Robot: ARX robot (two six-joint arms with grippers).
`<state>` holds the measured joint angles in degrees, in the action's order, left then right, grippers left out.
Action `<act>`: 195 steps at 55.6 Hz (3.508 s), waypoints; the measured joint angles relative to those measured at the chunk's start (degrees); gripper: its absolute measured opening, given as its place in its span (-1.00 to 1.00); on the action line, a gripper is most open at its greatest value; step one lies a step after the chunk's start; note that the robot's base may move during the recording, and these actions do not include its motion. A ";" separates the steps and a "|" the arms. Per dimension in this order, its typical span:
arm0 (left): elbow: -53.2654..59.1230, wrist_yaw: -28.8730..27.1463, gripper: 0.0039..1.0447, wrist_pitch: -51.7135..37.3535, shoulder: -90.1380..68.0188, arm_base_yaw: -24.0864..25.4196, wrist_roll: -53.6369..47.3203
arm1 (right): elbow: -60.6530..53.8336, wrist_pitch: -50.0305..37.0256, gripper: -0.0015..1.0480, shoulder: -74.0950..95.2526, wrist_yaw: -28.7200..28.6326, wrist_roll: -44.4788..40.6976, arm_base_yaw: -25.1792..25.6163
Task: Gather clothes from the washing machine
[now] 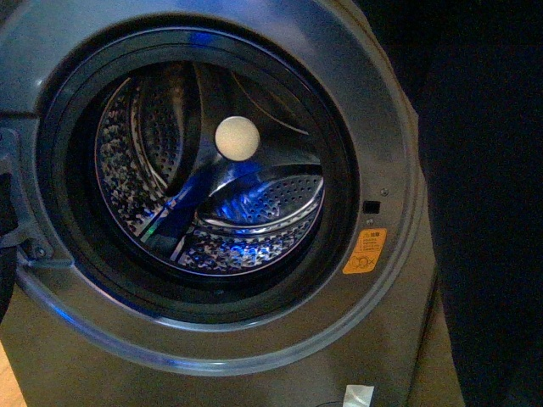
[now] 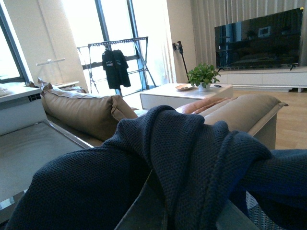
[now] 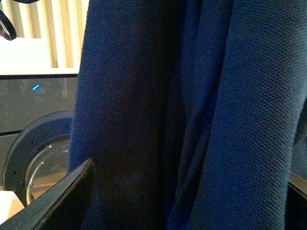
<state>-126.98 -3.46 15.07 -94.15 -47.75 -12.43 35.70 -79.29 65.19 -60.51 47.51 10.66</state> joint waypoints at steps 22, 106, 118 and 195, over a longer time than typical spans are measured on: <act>-0.02 -0.15 -0.88 0.02 0.07 0.00 -0.02 | 5.05 47.74 0.86 -10.82 36.17 -28.98 -27.52; -0.11 -0.17 0.00 0.00 -0.20 0.00 -0.02 | 14.80 22.08 -0.86 5.99 61.31 -58.66 -16.85; -0.13 -0.15 0.69 0.00 -0.17 0.00 -0.02 | 15.74 23.45 -0.87 3.04 52.83 -54.66 -1.11; -0.44 -0.02 0.88 0.00 -0.02 0.00 -0.28 | 25.09 63.98 0.86 15.69 13.46 -24.74 47.58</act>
<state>-127.42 -3.49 15.07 -94.17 -47.75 -12.71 60.80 -15.31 80.88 -47.05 22.76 58.24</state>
